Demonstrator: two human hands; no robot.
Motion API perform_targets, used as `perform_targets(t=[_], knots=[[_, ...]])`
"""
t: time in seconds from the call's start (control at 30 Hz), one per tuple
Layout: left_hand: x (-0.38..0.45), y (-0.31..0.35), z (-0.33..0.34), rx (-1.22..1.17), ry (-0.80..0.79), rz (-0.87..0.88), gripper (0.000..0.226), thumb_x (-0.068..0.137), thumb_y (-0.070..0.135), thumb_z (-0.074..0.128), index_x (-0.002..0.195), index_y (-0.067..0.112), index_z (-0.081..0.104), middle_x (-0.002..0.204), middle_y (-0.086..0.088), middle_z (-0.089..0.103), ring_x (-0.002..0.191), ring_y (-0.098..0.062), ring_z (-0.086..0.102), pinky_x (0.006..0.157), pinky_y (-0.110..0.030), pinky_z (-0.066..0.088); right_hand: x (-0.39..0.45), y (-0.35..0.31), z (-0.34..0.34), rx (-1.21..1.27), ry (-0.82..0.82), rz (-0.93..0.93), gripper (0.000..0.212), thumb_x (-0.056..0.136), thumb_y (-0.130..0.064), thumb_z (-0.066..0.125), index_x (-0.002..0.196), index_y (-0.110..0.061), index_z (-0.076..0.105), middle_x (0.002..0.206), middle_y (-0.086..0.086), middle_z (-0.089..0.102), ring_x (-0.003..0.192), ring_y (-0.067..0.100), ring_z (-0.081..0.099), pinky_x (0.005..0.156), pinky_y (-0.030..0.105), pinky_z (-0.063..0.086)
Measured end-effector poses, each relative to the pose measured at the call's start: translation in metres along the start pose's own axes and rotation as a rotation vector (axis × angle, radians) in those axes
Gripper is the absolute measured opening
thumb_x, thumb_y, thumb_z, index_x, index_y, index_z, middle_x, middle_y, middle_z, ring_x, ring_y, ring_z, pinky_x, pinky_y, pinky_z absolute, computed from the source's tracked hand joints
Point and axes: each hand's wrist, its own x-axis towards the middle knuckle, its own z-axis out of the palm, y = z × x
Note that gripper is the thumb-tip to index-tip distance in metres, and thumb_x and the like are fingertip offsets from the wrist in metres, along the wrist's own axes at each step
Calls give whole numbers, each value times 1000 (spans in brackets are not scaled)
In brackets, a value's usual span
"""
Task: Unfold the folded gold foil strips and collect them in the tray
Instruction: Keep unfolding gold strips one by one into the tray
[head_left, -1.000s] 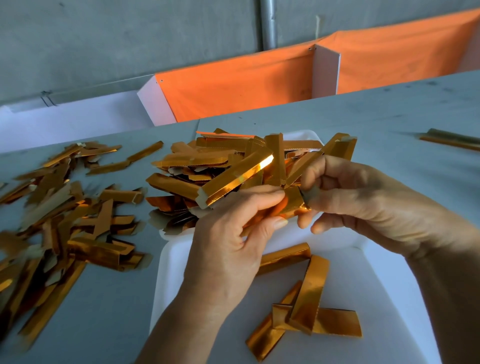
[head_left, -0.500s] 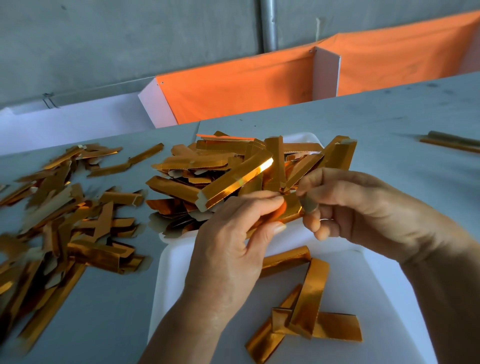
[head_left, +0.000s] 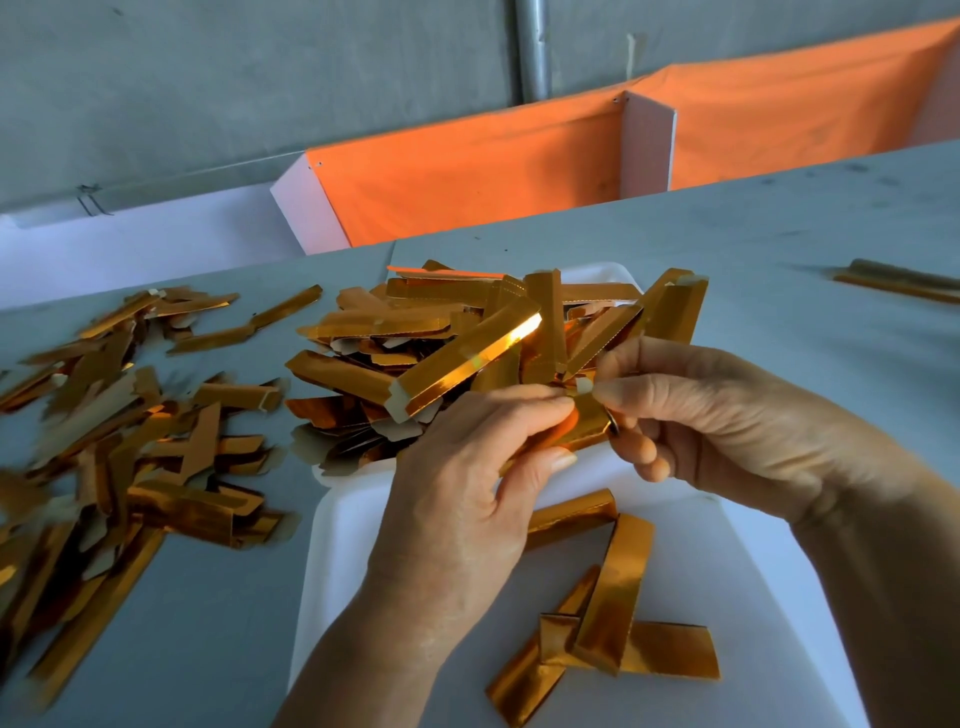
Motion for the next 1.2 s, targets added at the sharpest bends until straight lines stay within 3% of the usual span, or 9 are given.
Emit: perform_targets(t=[0.4,0.57,0.87,1.0,1.2], knots=[[0,-3,-1,-73,-9,-28,27,83,14,65,109,8,68,110,1,67,107,-7,59,86,-13,50,-2,-2,-3,24,-16,17,18,71,-7,71,86,-7,61,60,9,59,50,15,58,45,21,50],[-1,-3,0,-100,0,-41,27,83,18,63,109,11,67,111,3,67,107,-6,60,86,-15,51,-1,-2,-3,6,14,18,19,70,-1,71,85,-7,60,60,11,57,49,16,56,43,21,49],[2,-2,-2,50,25,75,26,84,17,60,105,5,69,108,-4,68,103,-15,63,81,-28,55,0,2,2,-62,54,-38,19,67,-12,66,85,-8,60,61,9,60,51,16,57,45,21,49],[2,-3,-2,22,35,76,25,83,13,61,105,4,70,109,-4,67,103,-14,63,82,-24,54,-1,1,0,-64,-6,-55,15,74,-7,71,84,-8,61,59,9,59,50,16,57,45,21,49],[2,-4,-3,-47,21,57,22,84,14,66,104,5,70,110,-3,67,106,-11,62,86,-19,52,-2,0,-3,-12,-66,-74,4,78,-11,63,80,-8,63,64,9,57,50,15,56,45,21,48]])
